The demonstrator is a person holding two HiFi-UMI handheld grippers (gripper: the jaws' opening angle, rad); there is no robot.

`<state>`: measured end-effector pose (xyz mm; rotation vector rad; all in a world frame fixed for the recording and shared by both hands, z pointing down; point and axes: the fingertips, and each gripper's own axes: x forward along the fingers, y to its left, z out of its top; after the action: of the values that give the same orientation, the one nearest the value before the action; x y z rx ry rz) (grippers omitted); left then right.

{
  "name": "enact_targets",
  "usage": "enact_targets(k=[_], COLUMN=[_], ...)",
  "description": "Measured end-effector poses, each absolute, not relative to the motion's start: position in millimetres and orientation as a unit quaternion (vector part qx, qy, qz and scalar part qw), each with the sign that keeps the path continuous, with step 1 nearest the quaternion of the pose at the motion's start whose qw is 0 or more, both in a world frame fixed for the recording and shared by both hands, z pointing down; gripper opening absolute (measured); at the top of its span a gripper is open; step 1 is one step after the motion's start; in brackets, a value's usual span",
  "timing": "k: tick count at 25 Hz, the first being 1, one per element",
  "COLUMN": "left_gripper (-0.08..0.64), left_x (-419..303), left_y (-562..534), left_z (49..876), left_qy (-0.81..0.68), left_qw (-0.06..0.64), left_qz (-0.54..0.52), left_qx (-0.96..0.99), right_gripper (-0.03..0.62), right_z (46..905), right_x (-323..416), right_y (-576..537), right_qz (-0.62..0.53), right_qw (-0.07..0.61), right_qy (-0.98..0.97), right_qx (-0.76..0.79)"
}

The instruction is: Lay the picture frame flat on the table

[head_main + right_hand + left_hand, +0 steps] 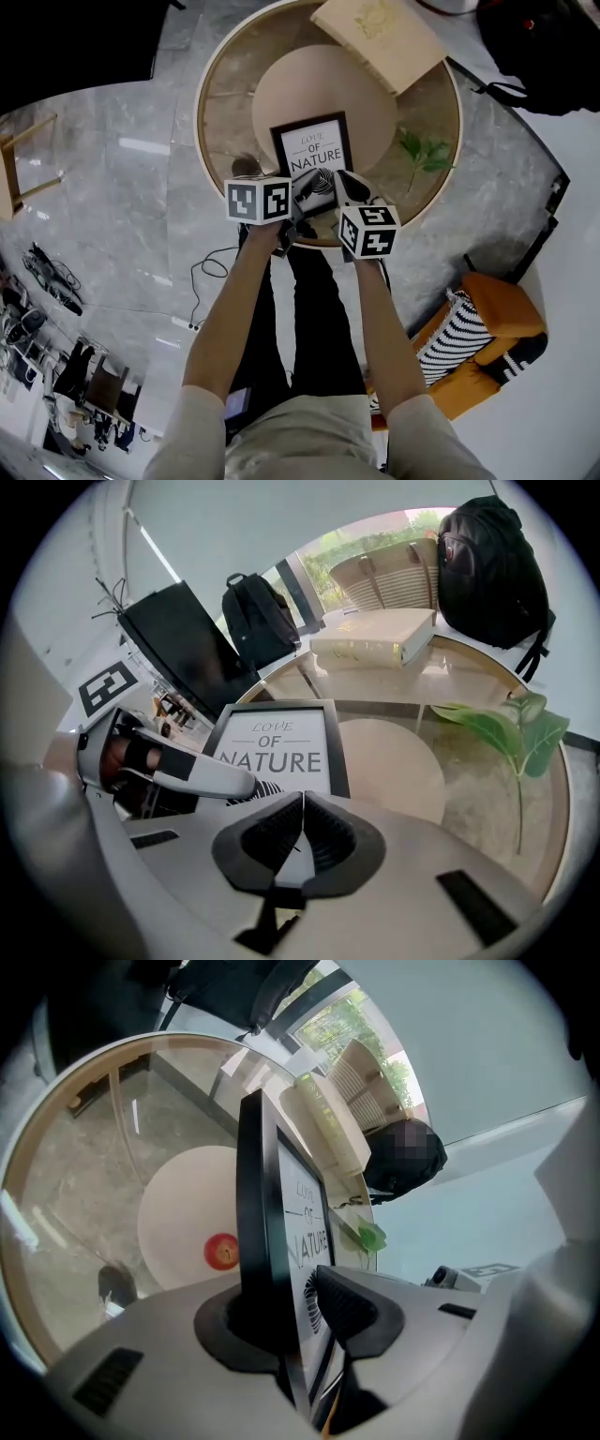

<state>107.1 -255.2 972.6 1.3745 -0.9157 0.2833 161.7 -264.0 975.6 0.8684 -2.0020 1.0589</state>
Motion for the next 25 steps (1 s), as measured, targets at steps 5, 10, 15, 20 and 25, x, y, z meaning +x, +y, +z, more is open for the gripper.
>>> enact_targets(k=[5, 10, 15, 20, 25], left_gripper=[0.163, 0.22, 0.249, 0.258, 0.258], left_x=[96.6, 91.2, 86.9, 86.6, 73.5], left_y=[-246.4, -241.6, -246.4, -246.5, -241.7], left_z=[977.6, 986.6, 990.4, 991.4, 994.1], left_qy=[-0.423, -0.434, -0.453, -0.456, -0.461], left_qw=[0.66, 0.629, 0.597, 0.599, 0.612], left_qz=[0.161, 0.212, 0.253, 0.26, 0.257], left_qx=[0.6, 0.61, 0.612, 0.605, 0.59], right_gripper=[0.033, 0.032, 0.032, 0.032, 0.032], right_z=[978.7, 979.7, 981.7, 982.1, 986.6], right_x=[163.1, 163.7, 167.8, 170.2, 170.5], right_y=[-262.9, -261.6, -260.9, -257.5, -262.5], right_qz=[0.398, 0.38, 0.373, 0.374, 0.377], right_qw=[0.363, 0.375, 0.385, 0.386, 0.382], right_qy=[-0.775, -0.781, -0.78, -0.776, -0.773], right_qx=[0.331, 0.323, 0.323, 0.33, 0.339])
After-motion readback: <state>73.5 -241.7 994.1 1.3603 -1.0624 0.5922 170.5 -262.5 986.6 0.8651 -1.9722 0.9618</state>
